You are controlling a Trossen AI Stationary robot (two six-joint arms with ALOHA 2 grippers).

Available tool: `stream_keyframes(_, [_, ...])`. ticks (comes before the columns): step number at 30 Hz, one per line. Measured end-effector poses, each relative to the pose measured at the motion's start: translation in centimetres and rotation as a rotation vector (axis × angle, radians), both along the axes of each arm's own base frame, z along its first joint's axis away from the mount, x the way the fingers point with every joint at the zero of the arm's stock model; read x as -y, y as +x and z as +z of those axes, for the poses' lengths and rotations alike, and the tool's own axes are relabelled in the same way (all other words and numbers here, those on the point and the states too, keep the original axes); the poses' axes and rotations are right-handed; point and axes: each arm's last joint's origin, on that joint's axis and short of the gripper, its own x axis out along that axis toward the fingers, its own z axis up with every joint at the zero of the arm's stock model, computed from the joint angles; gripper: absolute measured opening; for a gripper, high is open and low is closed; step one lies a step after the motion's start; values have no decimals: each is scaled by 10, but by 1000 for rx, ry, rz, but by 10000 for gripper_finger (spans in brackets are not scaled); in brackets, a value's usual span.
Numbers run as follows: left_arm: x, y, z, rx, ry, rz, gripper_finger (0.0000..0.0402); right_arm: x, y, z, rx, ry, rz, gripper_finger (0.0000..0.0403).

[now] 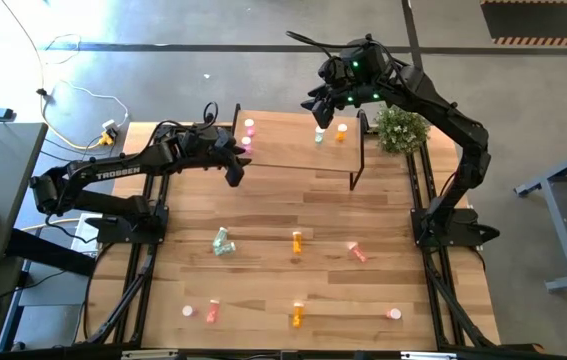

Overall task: Pick and place medicine bottles onto shelf by color
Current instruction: Put the top violet pill bottle aligned with the other violet pill bottle on the shelf

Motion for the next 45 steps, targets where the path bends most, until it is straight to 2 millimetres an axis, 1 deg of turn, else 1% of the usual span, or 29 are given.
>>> stream_keyframes(7, [4,3,1,-7,21,-27,184,0,-1,-1,-11,3,1,190])
stream_keyframes(12, [5,4,1,27,-19,1,184,0,-1,-1,-12,4,1,190])
stream_keyframes(21, [12,9,3,37,-29,-41,184,0,-1,-1,-12,4,2,190])
stream_keyframes(25, [10,10,10,26,32,-44,184,0,-1,-1,-12,4,2,190])
stream_keyframes(27, [9,10,11,23,36,-40,184,0,-1,-1,-13,4,2,190])
stream_keyframes(30, [7,8,8,-6,25,-29,184,0,-1,-1,-13,4,2,190])
stream_keyframes(34, [3,11,0,-41,18,-27,184,-1,-1,-1,-15,-2,6,190])
stream_keyframes(39, [0,15,-3,-35,23,-25,184,-1,-1,-1,-14,-1,8,190])
stream_keyframes(45, [-2,15,-4,-52,45,10,184,-1,-1,-1,-14,-1,9,190])
